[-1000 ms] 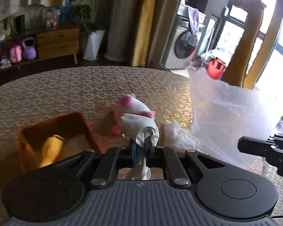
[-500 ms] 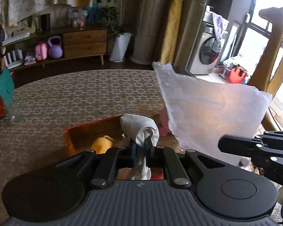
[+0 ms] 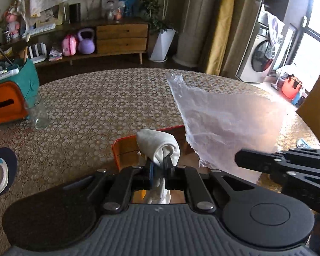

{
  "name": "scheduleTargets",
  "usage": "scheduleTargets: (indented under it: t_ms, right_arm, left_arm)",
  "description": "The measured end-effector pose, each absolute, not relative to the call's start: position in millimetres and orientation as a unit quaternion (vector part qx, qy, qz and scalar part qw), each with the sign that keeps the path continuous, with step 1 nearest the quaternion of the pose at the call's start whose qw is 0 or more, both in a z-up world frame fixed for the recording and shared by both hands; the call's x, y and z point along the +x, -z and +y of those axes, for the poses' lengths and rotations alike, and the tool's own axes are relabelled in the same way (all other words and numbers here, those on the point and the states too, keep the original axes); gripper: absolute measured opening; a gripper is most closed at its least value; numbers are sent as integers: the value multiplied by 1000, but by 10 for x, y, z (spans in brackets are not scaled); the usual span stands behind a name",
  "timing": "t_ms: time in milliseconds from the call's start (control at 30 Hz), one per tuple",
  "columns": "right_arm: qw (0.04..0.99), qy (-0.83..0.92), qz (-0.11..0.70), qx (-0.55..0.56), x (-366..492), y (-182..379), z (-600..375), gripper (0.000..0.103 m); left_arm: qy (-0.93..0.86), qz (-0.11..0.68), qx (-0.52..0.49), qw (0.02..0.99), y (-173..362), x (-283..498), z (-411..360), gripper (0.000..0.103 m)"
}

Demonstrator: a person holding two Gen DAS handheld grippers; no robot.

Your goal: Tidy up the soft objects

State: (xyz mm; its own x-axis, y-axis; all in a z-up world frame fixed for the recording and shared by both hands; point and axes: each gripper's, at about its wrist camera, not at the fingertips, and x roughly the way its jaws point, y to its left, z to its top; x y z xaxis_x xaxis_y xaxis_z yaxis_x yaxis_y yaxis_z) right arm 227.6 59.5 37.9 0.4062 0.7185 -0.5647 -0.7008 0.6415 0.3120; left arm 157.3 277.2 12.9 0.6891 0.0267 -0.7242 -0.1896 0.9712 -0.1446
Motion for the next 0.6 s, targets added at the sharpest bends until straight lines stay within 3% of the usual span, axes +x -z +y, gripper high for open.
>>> scheduleTargets:
  t_ms: [333, 600]
  right_arm:
    - [816, -410, 405, 45, 2452, 82, 678, 0]
    - [810, -402, 427, 1, 2397, 266, 739, 0]
  left_arm:
    - [-54, 407, -112, 905, 108, 1738, 2799, 9]
    - [-43, 423, -113, 898, 286, 1826, 2746, 9]
